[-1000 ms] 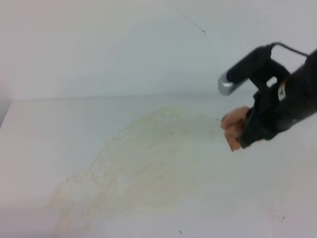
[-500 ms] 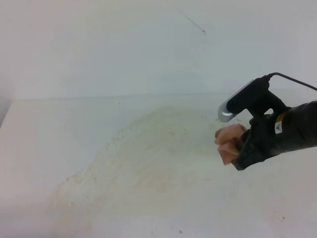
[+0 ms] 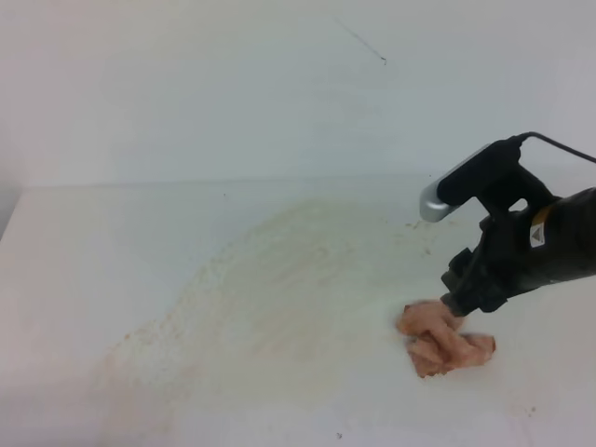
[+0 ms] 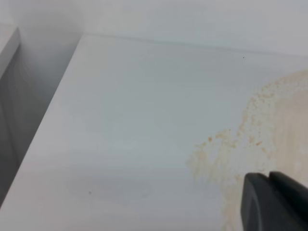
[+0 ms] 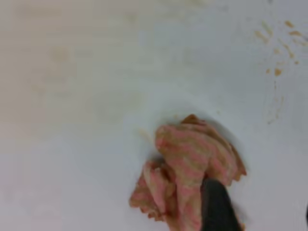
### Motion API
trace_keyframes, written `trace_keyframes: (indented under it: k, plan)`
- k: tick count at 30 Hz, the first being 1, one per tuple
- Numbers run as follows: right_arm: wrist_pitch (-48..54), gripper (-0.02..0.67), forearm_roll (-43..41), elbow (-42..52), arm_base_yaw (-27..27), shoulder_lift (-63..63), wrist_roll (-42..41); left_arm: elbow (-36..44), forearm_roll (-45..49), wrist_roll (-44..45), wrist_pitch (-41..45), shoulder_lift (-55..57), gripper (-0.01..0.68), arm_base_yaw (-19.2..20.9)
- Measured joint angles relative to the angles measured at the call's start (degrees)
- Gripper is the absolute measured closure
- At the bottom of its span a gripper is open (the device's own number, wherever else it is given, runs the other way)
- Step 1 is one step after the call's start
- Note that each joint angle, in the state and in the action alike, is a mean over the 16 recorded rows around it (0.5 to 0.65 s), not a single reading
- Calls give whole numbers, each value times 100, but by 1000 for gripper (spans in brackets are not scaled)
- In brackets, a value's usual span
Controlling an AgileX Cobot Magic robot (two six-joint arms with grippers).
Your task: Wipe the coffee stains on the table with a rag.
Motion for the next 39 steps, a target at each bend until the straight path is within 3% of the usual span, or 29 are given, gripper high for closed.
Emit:
trace_keyframes:
  k: [8, 12, 27, 39]
  plan:
    - [285, 581, 24, 51, 0, -1179, 273, -42, 0, -1, 16, 28, 673, 0]
    - [246, 645, 21, 298, 0, -2011, 596, -42, 0, -1, 16, 28, 673, 0]
    - [-898, 652, -243, 2432, 0, -4265, 2036, 28, 0, 1, -11, -18, 673, 0]
    - [-891, 652, -279, 2634, -27, -4452, 2102, -42, 0, -1, 16, 28, 674, 0]
